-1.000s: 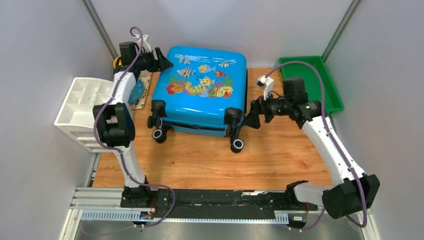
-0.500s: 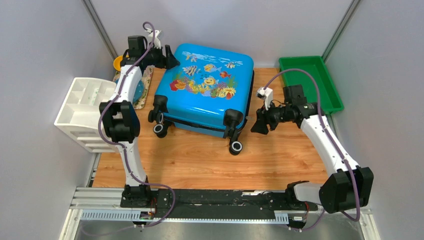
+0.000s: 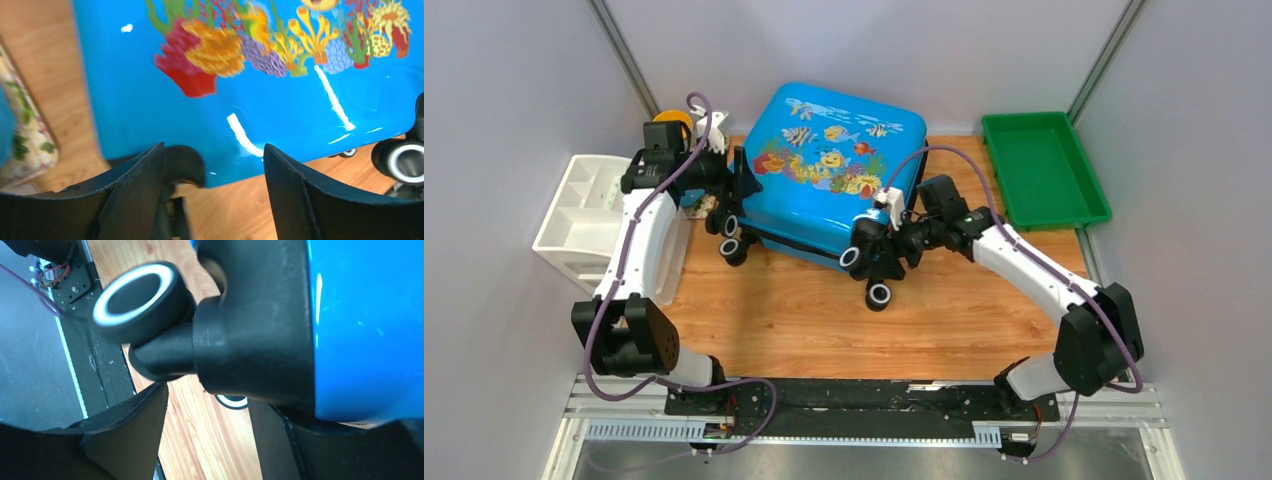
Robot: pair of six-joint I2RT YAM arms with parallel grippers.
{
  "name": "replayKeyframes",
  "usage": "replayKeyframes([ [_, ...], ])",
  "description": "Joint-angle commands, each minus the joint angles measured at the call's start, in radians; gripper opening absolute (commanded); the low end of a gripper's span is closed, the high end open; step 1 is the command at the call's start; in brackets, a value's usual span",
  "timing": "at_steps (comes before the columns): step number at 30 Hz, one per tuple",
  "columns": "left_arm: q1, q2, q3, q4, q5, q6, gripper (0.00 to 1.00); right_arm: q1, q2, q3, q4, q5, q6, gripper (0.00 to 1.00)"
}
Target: Open, take out, and arrange the luggage
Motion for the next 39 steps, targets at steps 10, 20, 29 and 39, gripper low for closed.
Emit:
replayKeyframes([
  [10, 0.000, 0.142, -0.009, 0.017, -0.006, 0.005, 0.77, -0.072, -0.111, 0.091, 0.020, 0.080, 0.043, 0.72],
  [20, 0.000, 0.171, 0.024, 0.028, 0.072, 0.047, 0.77, -0.212, 0.002, 0.124, -0.118, 0.057, -0.110, 0.85],
  [29, 0.000, 0.163, 0.024, 0.026, 0.081, 0.064, 0.77, -0.255, 0.313, 0.365, -0.408, -0.193, -0.313, 0.86],
  [39, -0.003, 0.163, 0.032, 0.017, 0.038, 0.068, 0.77, -0.255, 0.441, 0.408, -0.402, -0.302, -0.291, 0.84],
])
